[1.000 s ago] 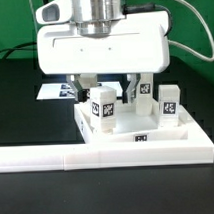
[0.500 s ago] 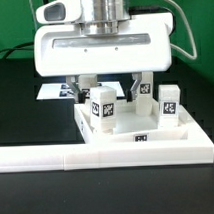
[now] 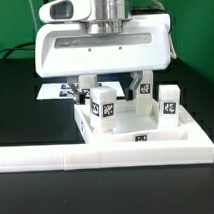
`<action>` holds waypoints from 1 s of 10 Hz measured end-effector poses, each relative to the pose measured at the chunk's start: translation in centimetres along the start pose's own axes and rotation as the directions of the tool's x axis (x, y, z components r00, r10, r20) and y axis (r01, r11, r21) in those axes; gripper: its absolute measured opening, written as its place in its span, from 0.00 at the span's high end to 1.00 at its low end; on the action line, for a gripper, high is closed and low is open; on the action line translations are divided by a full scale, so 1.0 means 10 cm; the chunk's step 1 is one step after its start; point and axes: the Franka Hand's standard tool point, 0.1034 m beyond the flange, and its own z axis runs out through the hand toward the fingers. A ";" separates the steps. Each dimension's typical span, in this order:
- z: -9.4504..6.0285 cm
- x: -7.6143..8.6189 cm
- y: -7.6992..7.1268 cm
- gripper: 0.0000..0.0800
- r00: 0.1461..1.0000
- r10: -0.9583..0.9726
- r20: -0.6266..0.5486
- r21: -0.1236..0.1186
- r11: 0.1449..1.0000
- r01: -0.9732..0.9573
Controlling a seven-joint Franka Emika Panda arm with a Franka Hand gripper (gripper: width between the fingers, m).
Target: Assemble square table
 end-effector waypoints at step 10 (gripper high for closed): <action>0.00 -0.01 0.04 0.64 0.969 0.246 -0.006 0.008 0.969 -0.246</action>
Offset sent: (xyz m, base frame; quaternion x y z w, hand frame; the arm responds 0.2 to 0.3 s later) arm 0.0000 0.0000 0.0000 0.0000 0.0000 0.0000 1.0000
